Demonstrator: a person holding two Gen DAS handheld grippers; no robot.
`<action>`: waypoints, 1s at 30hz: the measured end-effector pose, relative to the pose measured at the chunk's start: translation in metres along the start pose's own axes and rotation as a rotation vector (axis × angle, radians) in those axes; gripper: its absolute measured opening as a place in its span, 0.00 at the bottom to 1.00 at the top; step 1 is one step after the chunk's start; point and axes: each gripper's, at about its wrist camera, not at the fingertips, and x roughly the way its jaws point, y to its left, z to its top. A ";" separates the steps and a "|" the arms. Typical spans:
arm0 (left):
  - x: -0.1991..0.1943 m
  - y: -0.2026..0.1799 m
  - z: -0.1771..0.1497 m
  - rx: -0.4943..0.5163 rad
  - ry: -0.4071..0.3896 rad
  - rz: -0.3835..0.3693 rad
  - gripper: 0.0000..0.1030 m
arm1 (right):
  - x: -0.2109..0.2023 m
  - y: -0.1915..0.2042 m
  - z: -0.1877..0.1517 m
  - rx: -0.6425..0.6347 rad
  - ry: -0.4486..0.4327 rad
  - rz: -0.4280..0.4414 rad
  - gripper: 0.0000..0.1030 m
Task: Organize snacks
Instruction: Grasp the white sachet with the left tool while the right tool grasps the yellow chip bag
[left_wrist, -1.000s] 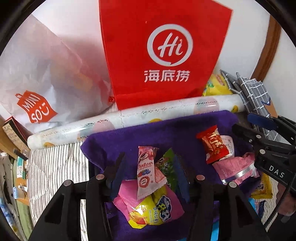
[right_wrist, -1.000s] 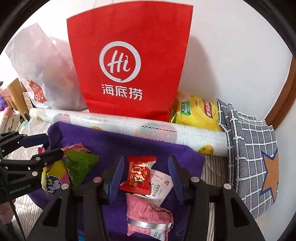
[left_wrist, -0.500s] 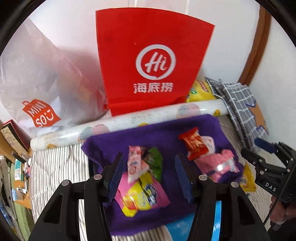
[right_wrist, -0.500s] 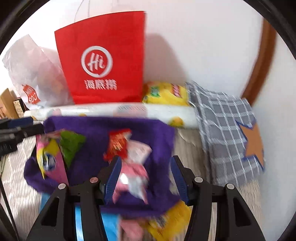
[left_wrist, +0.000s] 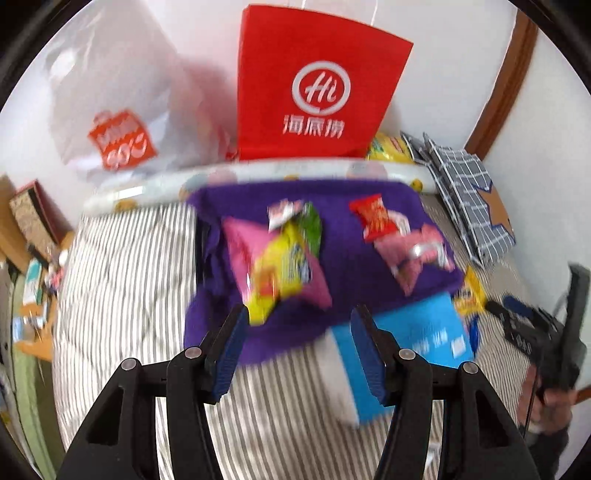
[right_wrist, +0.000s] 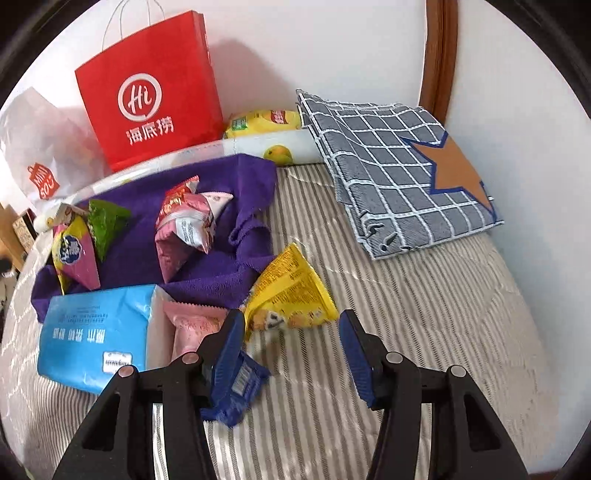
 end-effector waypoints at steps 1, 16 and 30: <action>-0.001 0.001 -0.007 -0.004 0.009 -0.008 0.56 | 0.005 0.000 0.001 0.005 0.005 -0.001 0.50; 0.014 0.002 -0.079 -0.024 0.082 -0.036 0.60 | 0.043 -0.007 0.005 0.006 0.042 0.068 0.43; 0.031 -0.056 -0.129 0.084 0.187 -0.219 0.60 | -0.065 -0.020 -0.033 0.018 -0.067 0.066 0.42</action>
